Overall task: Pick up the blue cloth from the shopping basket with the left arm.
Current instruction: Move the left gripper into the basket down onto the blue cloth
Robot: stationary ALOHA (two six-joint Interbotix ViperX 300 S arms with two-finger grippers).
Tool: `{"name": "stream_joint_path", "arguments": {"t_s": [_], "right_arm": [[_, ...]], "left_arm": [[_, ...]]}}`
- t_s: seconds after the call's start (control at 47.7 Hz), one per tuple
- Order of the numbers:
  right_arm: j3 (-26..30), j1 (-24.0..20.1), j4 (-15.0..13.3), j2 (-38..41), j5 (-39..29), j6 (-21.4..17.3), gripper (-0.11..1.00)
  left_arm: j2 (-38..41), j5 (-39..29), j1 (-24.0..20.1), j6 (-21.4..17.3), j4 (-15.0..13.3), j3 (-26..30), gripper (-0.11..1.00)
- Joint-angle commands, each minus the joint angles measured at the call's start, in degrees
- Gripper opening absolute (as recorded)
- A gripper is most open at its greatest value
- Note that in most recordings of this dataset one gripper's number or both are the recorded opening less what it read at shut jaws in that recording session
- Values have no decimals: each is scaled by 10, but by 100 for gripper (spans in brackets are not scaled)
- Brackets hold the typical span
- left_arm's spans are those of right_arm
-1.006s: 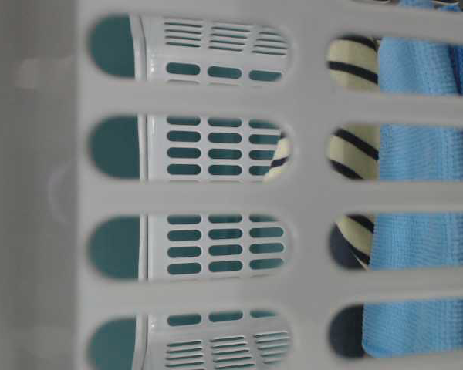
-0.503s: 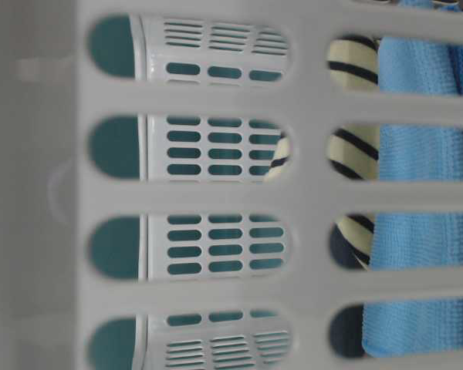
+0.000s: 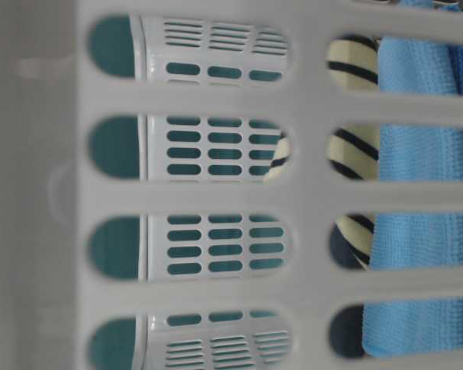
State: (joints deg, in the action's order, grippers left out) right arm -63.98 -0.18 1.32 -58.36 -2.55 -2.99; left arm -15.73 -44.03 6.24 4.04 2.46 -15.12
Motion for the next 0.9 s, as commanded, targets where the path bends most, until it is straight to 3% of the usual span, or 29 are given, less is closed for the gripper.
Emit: {"name": "stream_joint_path", "arguments": {"t_s": [0.0, 0.084, 0.147, 0.503, 0.881], "right_arm": [[14, 0, 1, 1, 3, 0, 77], [15, 0, 1, -2, 3, 1, 77], [14, 1, 2, -4, 3, 3, 77], [11, 2, 1, -5, 4, 3, 77], [6, 5, 2, -8, 3, 0, 77]], "left_arm": [[33, -1, 17, -1, 2, 42, 57], [68, -1, 29, 0, 2, 62, 80], [96, -1, 38, 2, 2, 74, 89], [218, 1, 45, 2, 2, 105, 88], [262, 13, 47, 5, 2, 66, 88]]}}
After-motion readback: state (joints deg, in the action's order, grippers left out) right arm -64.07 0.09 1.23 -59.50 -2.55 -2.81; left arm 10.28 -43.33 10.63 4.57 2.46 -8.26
